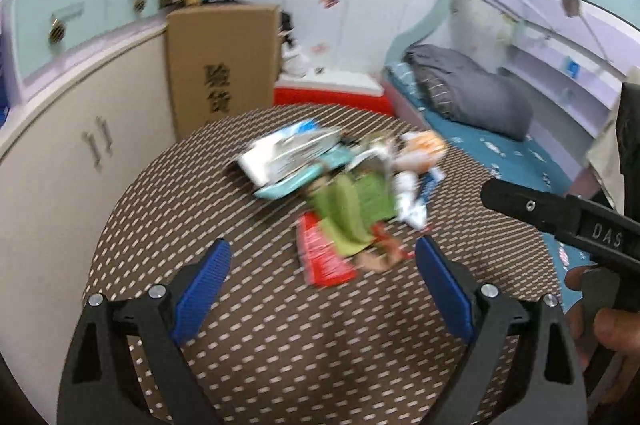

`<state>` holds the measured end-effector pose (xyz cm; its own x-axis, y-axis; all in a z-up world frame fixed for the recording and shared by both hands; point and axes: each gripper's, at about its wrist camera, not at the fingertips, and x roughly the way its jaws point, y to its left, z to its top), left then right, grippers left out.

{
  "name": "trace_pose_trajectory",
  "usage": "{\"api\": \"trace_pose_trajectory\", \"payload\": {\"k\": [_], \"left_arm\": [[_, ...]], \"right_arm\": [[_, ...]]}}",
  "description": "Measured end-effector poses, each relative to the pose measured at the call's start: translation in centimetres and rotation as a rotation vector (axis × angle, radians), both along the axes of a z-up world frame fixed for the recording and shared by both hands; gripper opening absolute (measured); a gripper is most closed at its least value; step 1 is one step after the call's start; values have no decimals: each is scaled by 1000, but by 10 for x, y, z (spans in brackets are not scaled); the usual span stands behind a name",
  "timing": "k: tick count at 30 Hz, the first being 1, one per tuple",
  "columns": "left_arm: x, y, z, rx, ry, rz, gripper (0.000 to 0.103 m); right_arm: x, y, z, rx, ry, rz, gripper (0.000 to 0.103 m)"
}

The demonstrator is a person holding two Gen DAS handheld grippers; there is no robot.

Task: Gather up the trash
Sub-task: 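Move both tools back over the table, then grasp the red snack packet with the left tool while the right tool grasps the green plush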

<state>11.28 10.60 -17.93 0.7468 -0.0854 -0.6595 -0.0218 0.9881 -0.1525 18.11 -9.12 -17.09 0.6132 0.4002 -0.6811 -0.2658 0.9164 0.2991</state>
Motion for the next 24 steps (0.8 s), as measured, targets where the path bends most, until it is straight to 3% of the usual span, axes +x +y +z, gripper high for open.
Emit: {"api": "trace_pose_trajectory", "payload": {"k": [6,15,20,24], "left_arm": [[-2,26,-14,-7,26,49,91],[3,33,-28,-12,57,78,91],[10,31,-34,-8,74,77,91],[20,23,-37,0,81,57,91]], "right_arm": [[14,35,-21,-25,37,72,96],[37,76,-46,-85,67,140,74],[42,84,-59,-125,72,169,23],[34,63,-55,-42,89,166,18]]}}
